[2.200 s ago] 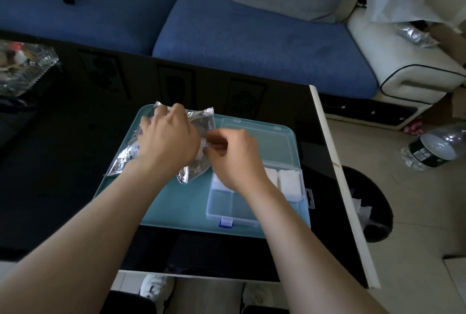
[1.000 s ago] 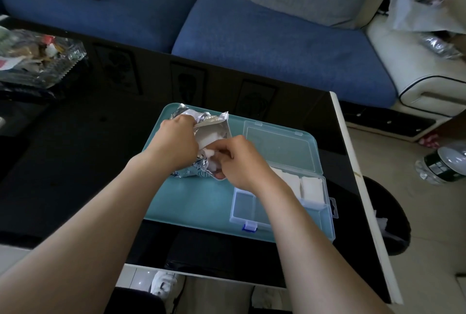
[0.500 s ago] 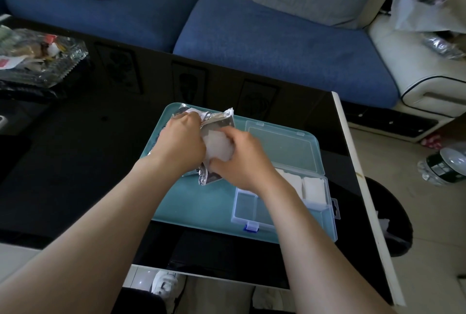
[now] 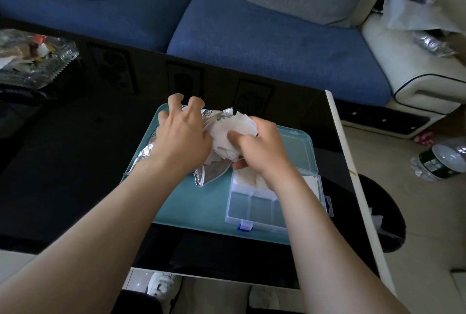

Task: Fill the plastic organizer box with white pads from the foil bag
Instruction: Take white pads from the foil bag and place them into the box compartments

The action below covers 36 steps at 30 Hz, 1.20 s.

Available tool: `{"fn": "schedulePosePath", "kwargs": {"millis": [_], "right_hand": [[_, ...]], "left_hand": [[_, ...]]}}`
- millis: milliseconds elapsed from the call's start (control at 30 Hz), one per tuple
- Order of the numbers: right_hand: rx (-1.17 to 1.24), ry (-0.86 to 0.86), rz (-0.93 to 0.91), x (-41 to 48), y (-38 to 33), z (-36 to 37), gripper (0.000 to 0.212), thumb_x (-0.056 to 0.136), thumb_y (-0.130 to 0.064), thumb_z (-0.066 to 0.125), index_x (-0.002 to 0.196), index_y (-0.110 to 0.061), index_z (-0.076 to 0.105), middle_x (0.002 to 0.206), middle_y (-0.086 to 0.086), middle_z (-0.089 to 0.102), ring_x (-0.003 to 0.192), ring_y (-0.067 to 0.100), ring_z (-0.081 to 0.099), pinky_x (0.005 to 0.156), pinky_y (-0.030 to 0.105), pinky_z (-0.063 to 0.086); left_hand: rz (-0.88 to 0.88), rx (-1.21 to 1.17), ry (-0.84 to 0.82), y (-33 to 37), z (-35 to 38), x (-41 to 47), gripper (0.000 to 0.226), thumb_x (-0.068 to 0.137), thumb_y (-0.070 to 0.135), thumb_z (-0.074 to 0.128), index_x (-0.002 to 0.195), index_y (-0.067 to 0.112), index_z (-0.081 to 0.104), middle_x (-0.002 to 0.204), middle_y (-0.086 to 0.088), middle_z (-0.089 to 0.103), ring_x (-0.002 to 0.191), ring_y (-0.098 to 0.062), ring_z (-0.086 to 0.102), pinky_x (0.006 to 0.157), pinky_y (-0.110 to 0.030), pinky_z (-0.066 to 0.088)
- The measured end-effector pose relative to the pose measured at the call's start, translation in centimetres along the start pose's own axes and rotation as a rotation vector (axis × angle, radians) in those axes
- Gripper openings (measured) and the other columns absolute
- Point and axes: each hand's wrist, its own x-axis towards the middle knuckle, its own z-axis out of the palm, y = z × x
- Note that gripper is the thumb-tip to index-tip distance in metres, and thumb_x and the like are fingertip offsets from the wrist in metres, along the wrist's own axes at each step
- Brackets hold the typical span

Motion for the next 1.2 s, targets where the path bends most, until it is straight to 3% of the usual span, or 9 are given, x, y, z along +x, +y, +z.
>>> {"fn": "schedulePosePath", "kwargs": {"millis": [133, 333, 433, 567, 700, 833, 967, 1067, 1200], "right_hand": [[0.136, 0.035, 0.019, -0.7, -0.9, -1.7, 0.009, 0.094, -0.009, 0.066, 0.095, -0.009, 0.075, 0.081, 0.016, 0.078, 0.065, 0.030, 0.076, 0.048, 0.033, 0.049], [0.393, 0.094, 0.054, -1.6, -1.4, -4.0, 0.008, 0.097, -0.017, 0.069, 0.102, -0.016, 0.074, 0.073, 0.003, 0.074, 0.056, 0.017, 0.062, 0.049, 0.028, 0.041], [0.406, 0.125, 0.048, -2.0, -1.6, -4.6, 0.013, 0.098, -0.023, 0.071, 0.108, -0.016, 0.075, 0.083, 0.005, 0.074, 0.059, 0.014, 0.060, 0.047, 0.024, 0.041], [0.427, 0.128, -0.009, -3.4, -2.2, -5.3, 0.013, 0.099, -0.025, 0.073, 0.110, -0.019, 0.076, 0.096, 0.007, 0.078, 0.073, 0.017, 0.067, 0.056, 0.025, 0.051], [0.468, 0.144, -0.062, -5.7, -2.5, -5.7, 0.032, 0.094, -0.026, 0.081, 0.123, -0.026, 0.067, 0.101, 0.002, 0.078, 0.073, 0.014, 0.071, 0.055, 0.026, 0.054], [0.397, 0.230, -0.114, -8.2, -1.9, -7.1, 0.044, 0.092, -0.026, 0.082, 0.129, -0.030, 0.059, 0.111, -0.002, 0.077, 0.096, 0.017, 0.079, 0.074, 0.041, 0.067], [0.170, 0.234, -0.180, -9.9, -1.7, -8.0, 0.035, 0.103, -0.022, 0.067, 0.137, -0.031, 0.061, 0.116, -0.003, 0.073, 0.101, 0.015, 0.075, 0.081, 0.041, 0.066], [0.025, 0.348, -0.213, -10.9, -1.7, -8.3, 0.044, 0.100, -0.028, 0.072, 0.141, -0.033, 0.058, 0.124, -0.008, 0.065, 0.112, 0.006, 0.065, 0.085, 0.023, 0.062], [-0.110, 0.427, -0.266, -12.0, -1.3, -8.3, 0.038, 0.096, -0.028, 0.078, 0.132, -0.023, 0.066, 0.120, -0.008, 0.067, 0.108, 0.001, 0.061, 0.079, -0.001, 0.043]], "left_hand": [[0.001, -0.033, 0.011, 0.8, 0.1, 0.0, 0.055, 0.089, 0.019, 0.066, 0.141, 0.018, 0.050, 0.149, -0.017, 0.035, 0.124, -0.049, 0.046, 0.106, -0.054, 0.039], [-0.032, -0.026, -0.067, 2.2, 0.1, -0.8, 0.072, 0.081, 0.041, 0.073, 0.145, 0.025, 0.045, 0.151, -0.011, 0.034, 0.137, -0.045, 0.035, 0.111, -0.053, 0.034], [0.130, -0.051, 0.027, 3.9, -0.5, -1.5, 0.065, 0.077, 0.040, 0.060, 0.141, 0.025, 0.055, 0.148, -0.003, 0.041, 0.136, -0.034, 0.032, 0.108, -0.046, 0.031], [0.134, -0.680, 0.005, 6.8, -0.6, -2.8, 0.023, 0.085, 0.029, 0.049, 0.094, 0.020, 0.068, 0.098, 0.002, 0.066, 0.093, -0.017, 0.059, 0.083, -0.036, 0.050], [-0.060, -1.276, -0.254, 9.9, -0.9, -4.7, 0.028, 0.102, 0.020, 0.056, 0.112, -0.003, 0.068, 0.094, -0.019, 0.072, 0.073, -0.034, 0.063, 0.078, -0.049, 0.058], [-0.203, -1.458, -0.390, 11.4, -1.3, -7.2, 0.029, 0.108, 0.014, 0.052, 0.128, -0.003, 0.064, 0.119, -0.026, 0.074, 0.112, -0.046, 0.069, 0.106, -0.066, 0.050], [-0.283, -1.514, -0.410, 12.1, -1.6, -8.9, 0.030, 0.112, 0.015, 0.047, 0.128, -0.005, 0.062, 0.117, -0.025, 0.075, 0.110, -0.038, 0.071, 0.108, -0.061, 0.051], [-0.319, -1.519, -0.367, 12.8, -1.9, -9.9, 0.031, 0.112, 0.015, 0.048, 0.132, -0.006, 0.059, 0.116, -0.020, 0.077, 0.109, -0.032, 0.076, 0.095, -0.047, 0.062], [-0.362, -1.530, -0.347, 13.2, -1.7, -11.1, 0.028, 0.113, 0.014, 0.045, 0.130, -0.001, 0.061, 0.116, -0.019, 0.077, 0.108, -0.032, 0.076, 0.096, -0.048, 0.062]]}}
